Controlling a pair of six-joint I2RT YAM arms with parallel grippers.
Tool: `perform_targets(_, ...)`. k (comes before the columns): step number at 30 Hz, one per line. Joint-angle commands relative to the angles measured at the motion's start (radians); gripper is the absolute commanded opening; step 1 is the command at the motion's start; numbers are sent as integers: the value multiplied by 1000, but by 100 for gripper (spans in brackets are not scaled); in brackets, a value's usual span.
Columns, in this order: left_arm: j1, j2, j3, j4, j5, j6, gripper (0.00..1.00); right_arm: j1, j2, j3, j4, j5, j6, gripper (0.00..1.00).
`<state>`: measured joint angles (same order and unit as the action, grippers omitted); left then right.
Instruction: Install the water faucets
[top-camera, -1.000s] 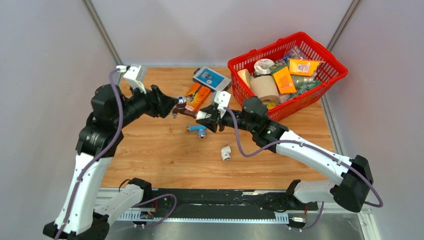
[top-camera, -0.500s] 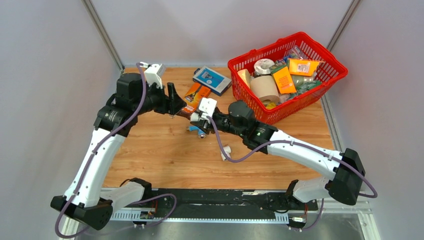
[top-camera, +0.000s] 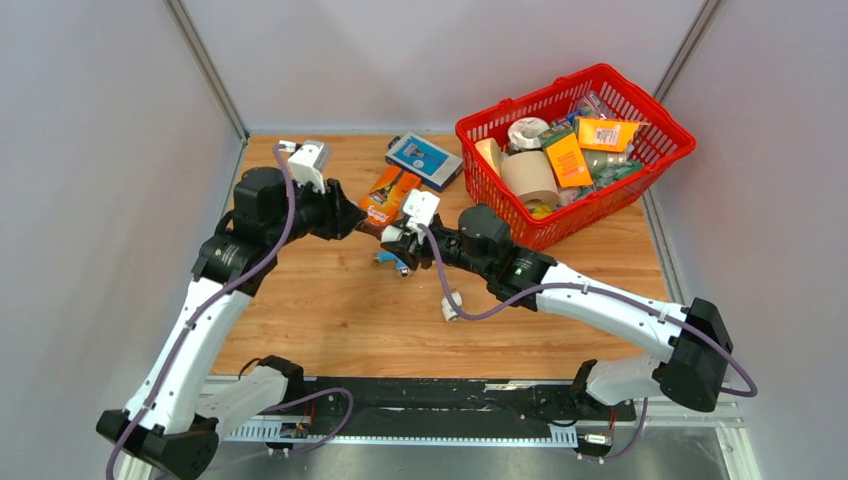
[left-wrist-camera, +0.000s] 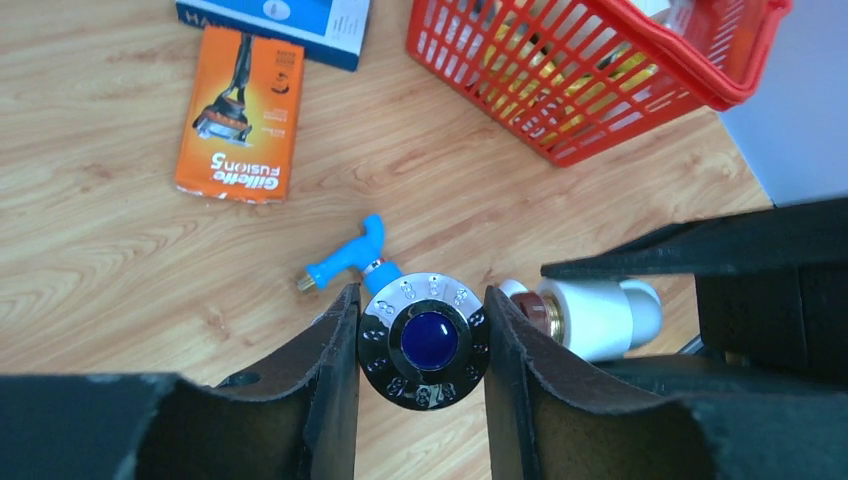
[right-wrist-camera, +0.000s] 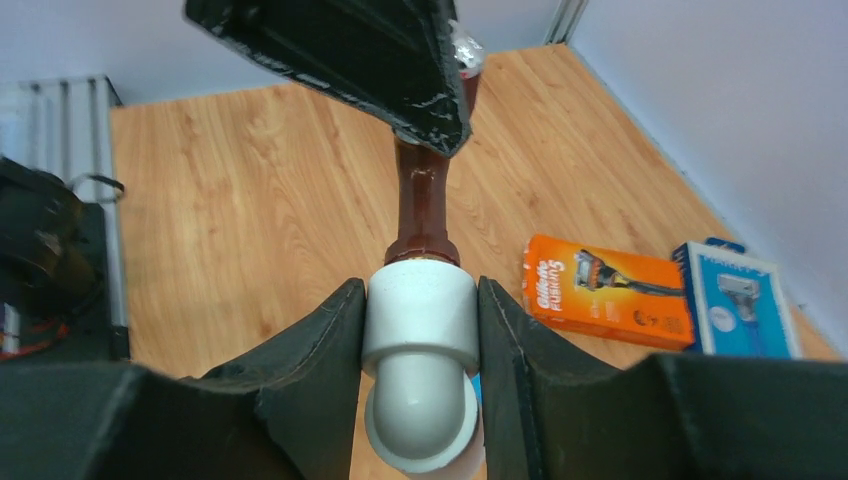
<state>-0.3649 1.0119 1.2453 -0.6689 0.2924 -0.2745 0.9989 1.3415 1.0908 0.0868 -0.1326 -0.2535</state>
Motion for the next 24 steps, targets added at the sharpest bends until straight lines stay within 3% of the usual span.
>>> perform_targets(1,-12,-145,-119,246,36,-44,0,-42,-82,-40,204,30,277,0)
perform_targets(4,-16,-292,-249,446,24,-118,0,-100,-122,-104,319,19,501,0)
perform_targets(7,-32,-425,-444,758,7,-183,0,-150,-154,-181,416,19,753,0)
perform_targets(11,-62,-519,-602,972,-6,-144,0,-200,-153,-216,439,13,1020,0)
perform_targets(14,-101,-555,-711,1078,-9,-56,0,-204,-125,-224,464,-22,1125,0)
perform_targets(17,-109,-585,-747,1100,-48,-66,0,-204,-99,-201,427,-36,1087,0)
perform_targets(19,-108,-584,-735,1054,-64,-78,14,-204,-94,-203,427,-30,1050,0)
perform_targets(20,-109,-576,-715,1002,-68,-89,27,-204,-91,-201,427,-35,1016,0)
perform_targets(21,-108,-573,-699,968,-87,-101,34,-206,-87,-195,424,-44,984,0)
perform_targets(22,-108,-567,-673,916,-102,-136,48,-207,-85,-192,430,-51,943,0)
perform_targets(24,-109,-559,-633,831,-156,-231,63,-209,-82,-189,439,-79,851,0)
